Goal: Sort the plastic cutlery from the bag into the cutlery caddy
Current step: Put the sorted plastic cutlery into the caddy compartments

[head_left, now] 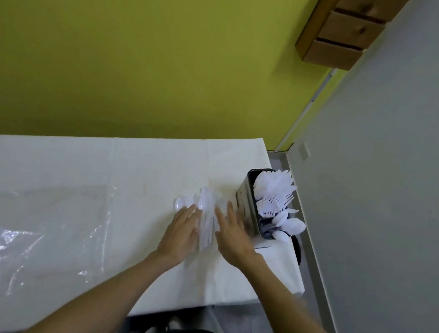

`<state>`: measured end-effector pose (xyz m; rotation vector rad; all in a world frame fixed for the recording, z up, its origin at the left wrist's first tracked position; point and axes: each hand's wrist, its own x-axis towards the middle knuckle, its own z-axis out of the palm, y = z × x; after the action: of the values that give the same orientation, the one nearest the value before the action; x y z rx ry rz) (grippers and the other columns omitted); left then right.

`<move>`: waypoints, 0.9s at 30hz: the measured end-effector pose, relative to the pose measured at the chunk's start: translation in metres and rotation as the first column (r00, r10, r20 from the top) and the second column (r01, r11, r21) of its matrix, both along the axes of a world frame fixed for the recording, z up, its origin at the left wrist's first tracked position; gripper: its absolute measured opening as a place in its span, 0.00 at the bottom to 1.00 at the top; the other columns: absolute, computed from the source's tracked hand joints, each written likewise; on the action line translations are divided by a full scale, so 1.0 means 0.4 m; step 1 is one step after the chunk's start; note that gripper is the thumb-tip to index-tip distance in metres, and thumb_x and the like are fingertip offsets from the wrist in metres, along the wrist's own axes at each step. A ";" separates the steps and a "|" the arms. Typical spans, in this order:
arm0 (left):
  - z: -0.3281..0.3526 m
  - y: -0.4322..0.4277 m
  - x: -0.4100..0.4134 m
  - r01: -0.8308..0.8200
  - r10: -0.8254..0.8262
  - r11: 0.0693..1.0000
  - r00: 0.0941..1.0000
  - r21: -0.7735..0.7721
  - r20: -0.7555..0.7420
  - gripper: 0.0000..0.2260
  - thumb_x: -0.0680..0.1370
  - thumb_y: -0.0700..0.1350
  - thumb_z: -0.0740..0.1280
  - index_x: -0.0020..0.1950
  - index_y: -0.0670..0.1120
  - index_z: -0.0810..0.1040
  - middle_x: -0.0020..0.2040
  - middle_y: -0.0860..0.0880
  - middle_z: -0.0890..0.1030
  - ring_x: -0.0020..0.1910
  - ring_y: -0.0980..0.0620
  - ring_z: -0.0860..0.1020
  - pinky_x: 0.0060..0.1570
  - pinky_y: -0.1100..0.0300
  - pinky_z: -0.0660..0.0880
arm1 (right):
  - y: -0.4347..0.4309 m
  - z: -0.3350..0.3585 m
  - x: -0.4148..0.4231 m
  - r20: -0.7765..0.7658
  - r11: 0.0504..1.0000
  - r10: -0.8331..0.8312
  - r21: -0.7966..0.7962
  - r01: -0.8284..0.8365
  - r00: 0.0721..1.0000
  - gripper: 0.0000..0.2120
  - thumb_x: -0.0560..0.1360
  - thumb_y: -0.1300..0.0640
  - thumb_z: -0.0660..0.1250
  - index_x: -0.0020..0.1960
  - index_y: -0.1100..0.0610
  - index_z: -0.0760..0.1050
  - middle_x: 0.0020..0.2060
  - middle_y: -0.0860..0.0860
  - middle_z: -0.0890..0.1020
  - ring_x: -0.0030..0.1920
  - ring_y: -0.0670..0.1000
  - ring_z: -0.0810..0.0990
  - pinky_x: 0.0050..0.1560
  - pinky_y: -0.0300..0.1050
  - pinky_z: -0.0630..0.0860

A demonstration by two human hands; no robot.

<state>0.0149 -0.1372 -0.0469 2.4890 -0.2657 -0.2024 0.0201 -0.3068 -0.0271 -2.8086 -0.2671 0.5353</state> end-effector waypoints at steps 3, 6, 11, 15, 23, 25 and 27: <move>-0.056 0.028 -0.045 0.168 -0.164 0.967 0.986 0.191 -0.036 0.26 0.82 0.48 0.56 0.78 0.48 0.53 0.79 0.46 0.46 0.78 0.45 0.41 0.76 0.50 0.47 | 0.001 -0.080 -0.030 -0.042 0.997 -0.008 -0.073 0.005 0.999 0.38 0.80 0.61 0.58 0.79 0.53 0.35 0.78 0.59 0.39 0.78 0.64 0.38 0.76 0.63 0.53; -0.066 0.048 -0.071 0.199 -0.165 0.949 0.974 0.244 -0.155 0.28 0.83 0.50 0.53 0.78 0.53 0.40 0.77 0.49 0.34 0.75 0.45 0.34 0.76 0.51 0.41 | 0.020 -0.100 -0.044 -0.024 0.998 0.011 -0.054 -0.012 1.000 0.40 0.79 0.64 0.58 0.79 0.56 0.34 0.78 0.61 0.37 0.77 0.62 0.36 0.77 0.59 0.46; -0.060 0.097 -0.083 0.125 -0.080 0.943 0.985 0.308 -0.154 0.28 0.83 0.50 0.52 0.78 0.55 0.40 0.79 0.51 0.38 0.78 0.45 0.40 0.76 0.48 0.49 | 0.080 -0.109 -0.048 -0.041 0.999 0.012 0.040 -0.010 0.999 0.41 0.78 0.68 0.58 0.78 0.55 0.32 0.77 0.59 0.35 0.76 0.62 0.32 0.77 0.60 0.46; -0.075 0.146 -0.088 0.099 -0.057 0.948 0.988 0.301 -0.146 0.28 0.83 0.51 0.53 0.78 0.53 0.41 0.78 0.51 0.37 0.77 0.47 0.38 0.77 0.50 0.49 | 0.118 -0.078 -0.053 -0.089 0.993 0.056 0.106 -0.046 0.994 0.38 0.81 0.65 0.58 0.79 0.54 0.35 0.77 0.56 0.33 0.74 0.60 0.28 0.78 0.56 0.47; -0.058 0.165 -0.095 -0.028 0.029 0.977 1.000 0.212 -0.003 0.23 0.78 0.41 0.65 0.72 0.41 0.66 0.76 0.40 0.61 0.75 0.40 0.60 0.70 0.45 0.66 | 0.084 -0.050 -0.004 0.060 0.840 -0.471 0.334 0.427 0.880 0.13 0.81 0.59 0.57 0.65 0.60 0.69 0.62 0.57 0.74 0.59 0.56 0.74 0.57 0.46 0.71; -0.056 0.152 -0.096 -0.038 0.029 0.981 0.998 0.192 0.050 0.22 0.78 0.41 0.65 0.71 0.41 0.67 0.75 0.40 0.64 0.75 0.39 0.61 0.68 0.46 0.68 | 0.071 -0.058 0.019 -0.080 0.752 -0.576 0.337 0.566 0.813 0.09 0.82 0.56 0.59 0.55 0.61 0.72 0.51 0.56 0.79 0.49 0.55 0.78 0.47 0.45 0.72; -0.063 0.142 -0.094 0.054 -0.070 0.976 0.995 0.211 0.067 0.22 0.81 0.45 0.57 0.76 0.47 0.62 0.78 0.46 0.57 0.78 0.44 0.52 0.74 0.51 0.58 | 0.068 -0.062 0.035 -0.168 0.728 -0.574 0.344 0.593 0.801 0.12 0.80 0.50 0.62 0.49 0.59 0.74 0.44 0.53 0.80 0.45 0.53 0.79 0.44 0.44 0.73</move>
<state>-0.0226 -0.0804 -0.0723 2.7028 -0.3707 -0.1713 0.0341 -0.2796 -0.0520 -2.3029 0.4778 0.3483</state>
